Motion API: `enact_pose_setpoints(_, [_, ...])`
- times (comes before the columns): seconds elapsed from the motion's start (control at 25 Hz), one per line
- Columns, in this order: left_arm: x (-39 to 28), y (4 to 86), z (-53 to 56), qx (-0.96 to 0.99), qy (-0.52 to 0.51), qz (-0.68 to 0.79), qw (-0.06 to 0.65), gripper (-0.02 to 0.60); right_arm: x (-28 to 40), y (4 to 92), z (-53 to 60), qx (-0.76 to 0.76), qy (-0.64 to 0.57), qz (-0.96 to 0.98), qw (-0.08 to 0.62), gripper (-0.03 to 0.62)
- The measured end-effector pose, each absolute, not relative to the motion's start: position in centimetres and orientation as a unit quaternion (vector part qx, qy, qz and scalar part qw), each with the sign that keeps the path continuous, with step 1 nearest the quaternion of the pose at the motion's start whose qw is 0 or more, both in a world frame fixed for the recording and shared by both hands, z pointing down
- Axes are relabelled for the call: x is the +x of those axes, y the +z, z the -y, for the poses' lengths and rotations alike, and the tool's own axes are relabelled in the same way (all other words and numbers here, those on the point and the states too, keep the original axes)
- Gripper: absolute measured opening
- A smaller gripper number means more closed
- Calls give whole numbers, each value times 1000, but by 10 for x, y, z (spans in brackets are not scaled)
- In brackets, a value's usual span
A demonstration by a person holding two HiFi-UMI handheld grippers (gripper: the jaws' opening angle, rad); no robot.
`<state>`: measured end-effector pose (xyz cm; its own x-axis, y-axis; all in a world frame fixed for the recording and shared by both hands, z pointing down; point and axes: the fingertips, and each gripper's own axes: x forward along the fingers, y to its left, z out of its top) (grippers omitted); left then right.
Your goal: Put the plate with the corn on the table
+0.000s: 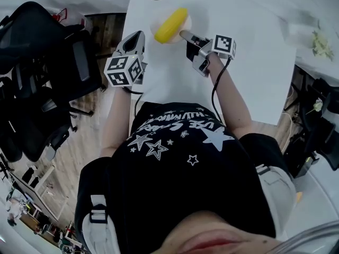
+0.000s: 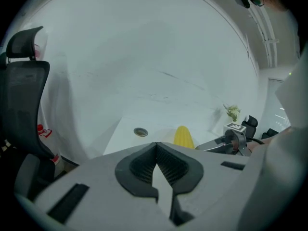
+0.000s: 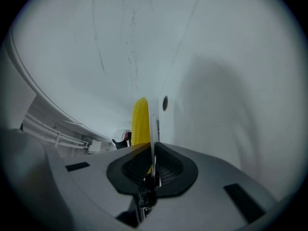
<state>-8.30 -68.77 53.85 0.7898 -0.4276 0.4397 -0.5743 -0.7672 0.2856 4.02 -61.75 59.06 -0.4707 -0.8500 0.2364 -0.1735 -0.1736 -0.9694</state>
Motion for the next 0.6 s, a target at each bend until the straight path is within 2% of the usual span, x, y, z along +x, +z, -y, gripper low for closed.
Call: enact_pose_setpoints(0.6, [-75,574,717,919,204,255,222,8,47,629,641,-457,-638,-562,261,21])
